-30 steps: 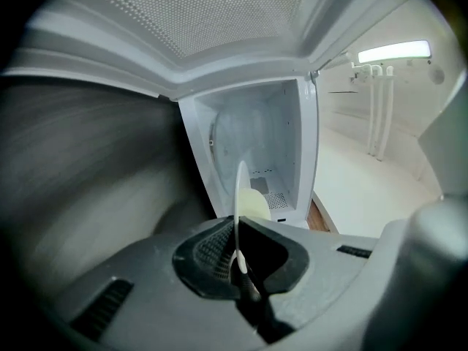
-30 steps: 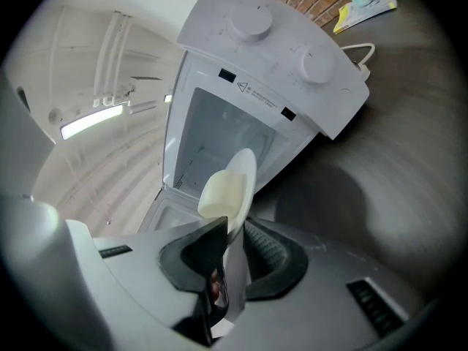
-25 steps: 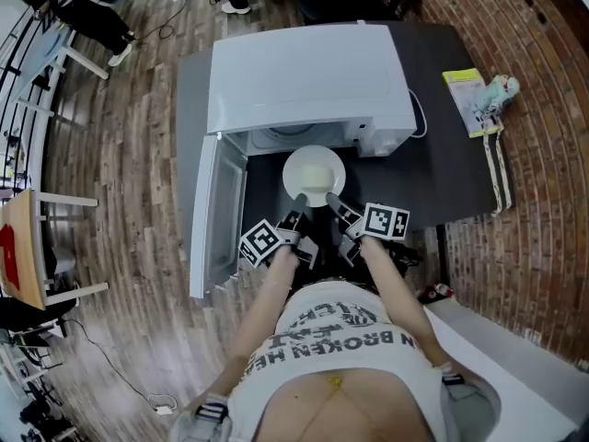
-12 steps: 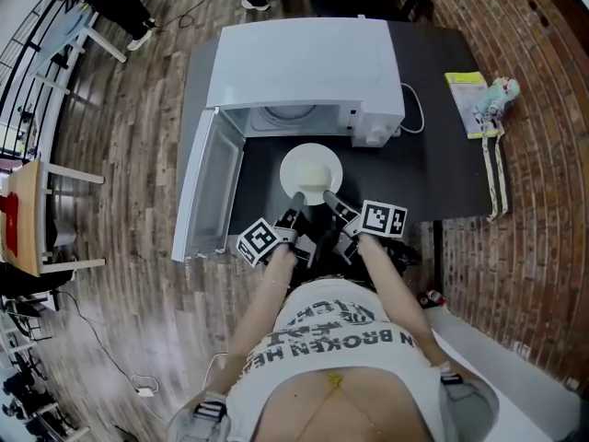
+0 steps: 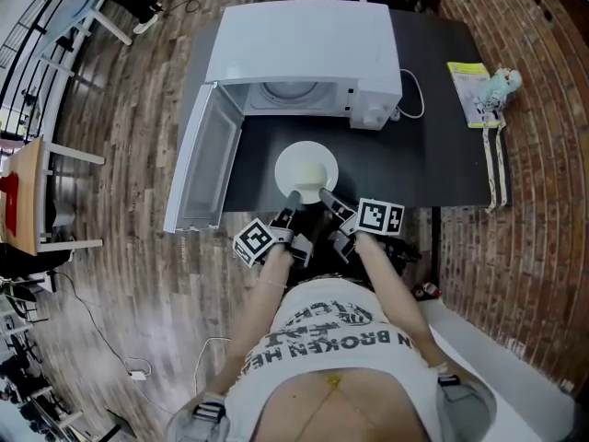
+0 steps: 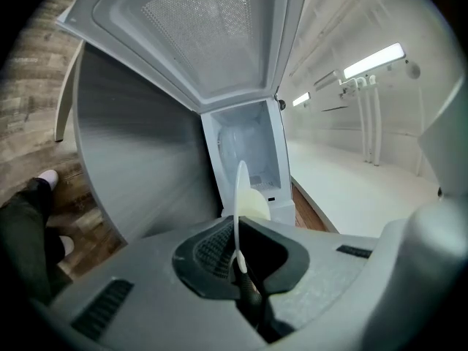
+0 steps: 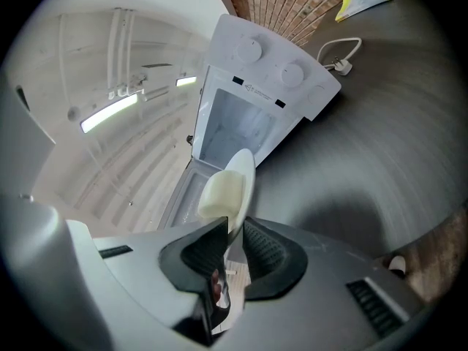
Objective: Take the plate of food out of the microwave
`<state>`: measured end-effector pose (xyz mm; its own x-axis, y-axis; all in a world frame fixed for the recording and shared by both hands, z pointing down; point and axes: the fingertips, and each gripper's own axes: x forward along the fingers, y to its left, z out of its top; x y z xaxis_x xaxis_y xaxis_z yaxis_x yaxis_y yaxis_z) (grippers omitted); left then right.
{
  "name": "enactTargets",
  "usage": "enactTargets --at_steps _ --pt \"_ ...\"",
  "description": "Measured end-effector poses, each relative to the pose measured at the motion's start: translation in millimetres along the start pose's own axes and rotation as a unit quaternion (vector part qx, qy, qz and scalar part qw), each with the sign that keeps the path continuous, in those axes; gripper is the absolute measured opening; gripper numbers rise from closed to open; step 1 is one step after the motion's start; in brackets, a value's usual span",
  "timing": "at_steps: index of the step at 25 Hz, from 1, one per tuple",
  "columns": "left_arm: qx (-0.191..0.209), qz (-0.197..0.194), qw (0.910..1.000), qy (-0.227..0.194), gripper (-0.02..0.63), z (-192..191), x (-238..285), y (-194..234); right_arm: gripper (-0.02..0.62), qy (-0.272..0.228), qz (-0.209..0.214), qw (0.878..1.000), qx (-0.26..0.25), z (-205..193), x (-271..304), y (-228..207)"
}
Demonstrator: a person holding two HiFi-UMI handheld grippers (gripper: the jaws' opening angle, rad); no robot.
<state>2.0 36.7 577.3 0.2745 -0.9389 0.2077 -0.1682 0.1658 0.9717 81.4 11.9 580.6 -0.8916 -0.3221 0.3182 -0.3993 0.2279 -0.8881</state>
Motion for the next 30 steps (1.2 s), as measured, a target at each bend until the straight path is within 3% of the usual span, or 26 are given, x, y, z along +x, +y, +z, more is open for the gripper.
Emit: enactTargets --at_steps 14,30 --pt "-0.003 -0.008 0.9999 0.009 0.014 37.2 -44.0 7.5 0.063 -0.004 -0.008 1.0 -0.006 -38.2 31.3 33.0" --pt "0.021 -0.023 0.9953 0.092 0.014 66.5 -85.3 21.7 0.063 -0.092 -0.034 0.995 0.024 -90.2 51.3 55.6"
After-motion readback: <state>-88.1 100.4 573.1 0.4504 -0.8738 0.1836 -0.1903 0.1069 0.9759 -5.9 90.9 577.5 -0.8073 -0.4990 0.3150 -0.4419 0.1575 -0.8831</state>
